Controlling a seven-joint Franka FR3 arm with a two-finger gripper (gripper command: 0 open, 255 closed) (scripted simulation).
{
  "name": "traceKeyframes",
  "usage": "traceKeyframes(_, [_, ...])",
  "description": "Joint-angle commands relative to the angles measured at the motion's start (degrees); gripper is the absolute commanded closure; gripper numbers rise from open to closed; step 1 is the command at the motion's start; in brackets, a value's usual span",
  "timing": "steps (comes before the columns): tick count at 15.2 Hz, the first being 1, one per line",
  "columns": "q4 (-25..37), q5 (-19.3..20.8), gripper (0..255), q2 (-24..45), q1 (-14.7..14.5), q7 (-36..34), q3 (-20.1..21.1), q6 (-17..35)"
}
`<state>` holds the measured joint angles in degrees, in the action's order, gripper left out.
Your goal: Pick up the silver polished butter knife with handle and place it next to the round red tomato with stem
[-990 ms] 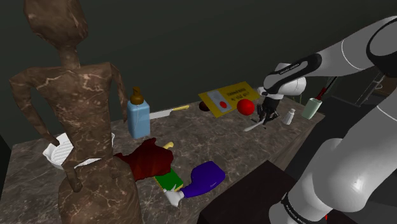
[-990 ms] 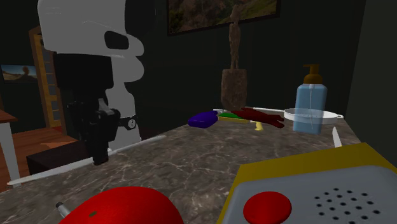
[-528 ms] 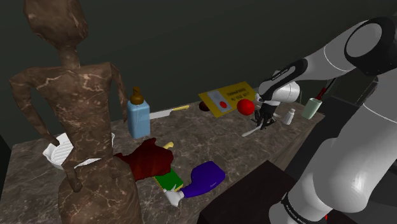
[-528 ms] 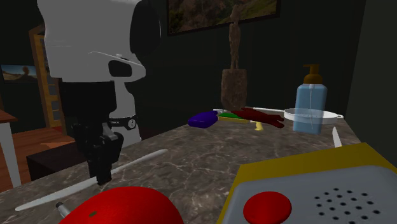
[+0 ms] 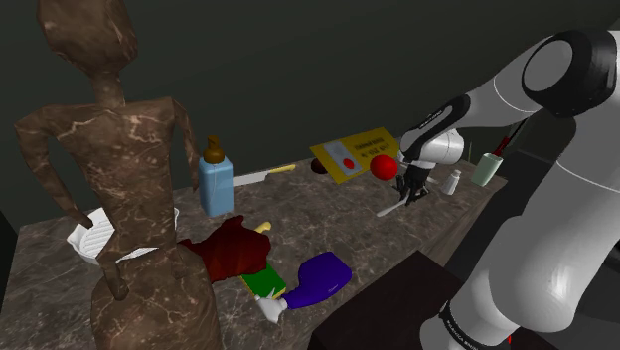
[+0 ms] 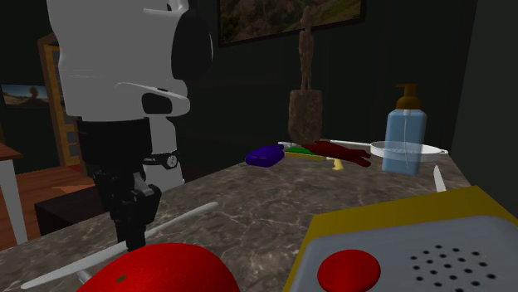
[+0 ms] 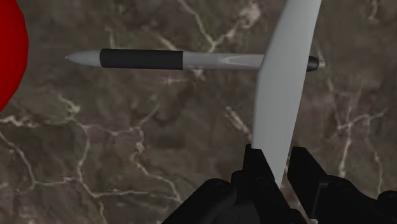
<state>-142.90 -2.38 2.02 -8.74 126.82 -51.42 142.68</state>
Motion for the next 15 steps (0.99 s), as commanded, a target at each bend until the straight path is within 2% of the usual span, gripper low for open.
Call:
traceKeyframes(1, [0.0,0.0,255,0.0,0.0,0.0,0.0,0.0])
traceKeyframes(2, [0.0,0.0,255,0.0,0.0,0.0,0.0,0.0])
traceKeyframes(3, [0.0,0.0,0,0.0,0.0,0.0,0.0,0.0])
traceKeyframes(8, [0.0,0.0,0,0.0,0.0,0.0,0.0,0.0])
traceKeyframes(10, [1.0,6.3,0,-5.1,-0.2,-4.6,-0.6,-4.2])
traceKeyframes(12, [2.2,10.4,0,-9.2,0.4,-7.7,0.1,-8.2])
traceKeyframes(15, [2.2,10.3,0,-9.1,0.7,-7.6,0.4,-8.2])
